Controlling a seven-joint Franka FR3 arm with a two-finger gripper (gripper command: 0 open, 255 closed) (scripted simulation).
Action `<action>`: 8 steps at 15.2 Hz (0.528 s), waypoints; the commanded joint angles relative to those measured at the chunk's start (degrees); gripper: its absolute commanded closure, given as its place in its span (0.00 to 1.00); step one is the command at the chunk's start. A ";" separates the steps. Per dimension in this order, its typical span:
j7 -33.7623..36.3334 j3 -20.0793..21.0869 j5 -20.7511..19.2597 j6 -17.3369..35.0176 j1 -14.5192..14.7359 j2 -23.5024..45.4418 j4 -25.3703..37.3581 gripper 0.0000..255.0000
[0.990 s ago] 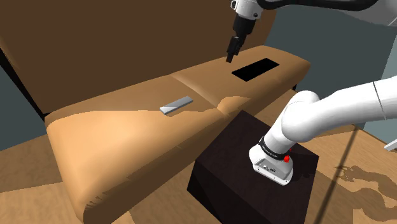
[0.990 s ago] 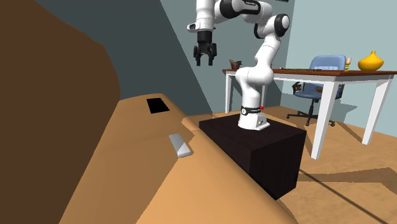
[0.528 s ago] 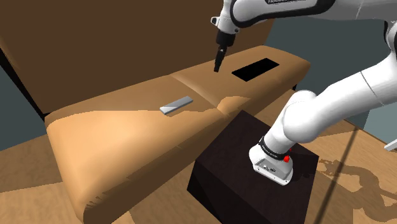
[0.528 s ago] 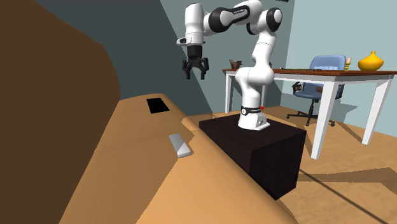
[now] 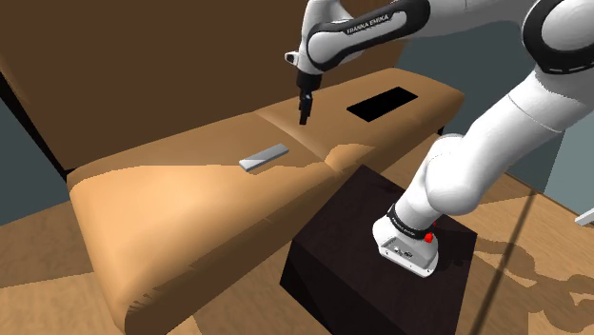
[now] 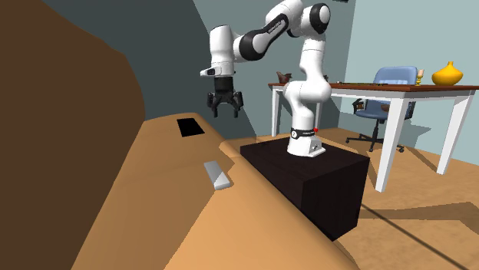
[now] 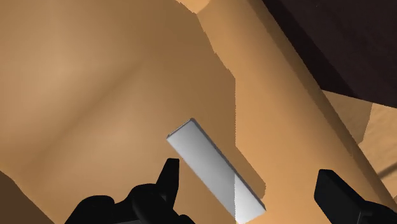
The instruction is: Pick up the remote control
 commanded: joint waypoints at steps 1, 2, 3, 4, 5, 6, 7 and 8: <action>-4.34 -0.37 1.19 2.57 0.92 4.66 1.62 0.00; -6.28 -0.33 1.83 3.74 1.32 6.80 2.32 0.00; -8.21 -0.24 2.49 4.85 1.70 8.93 3.07 0.00; -10.12 -0.06 3.15 5.91 2.01 11.06 3.86 0.00; -12.01 0.20 3.80 6.92 2.28 13.17 4.70 0.00; -13.86 0.49 4.44 7.88 2.53 15.27 5.58 0.00; -15.67 0.87 5.05 8.79 2.71 17.35 6.49 0.00; -17.44 1.32 5.61 9.65 2.84 19.41 7.44 0.00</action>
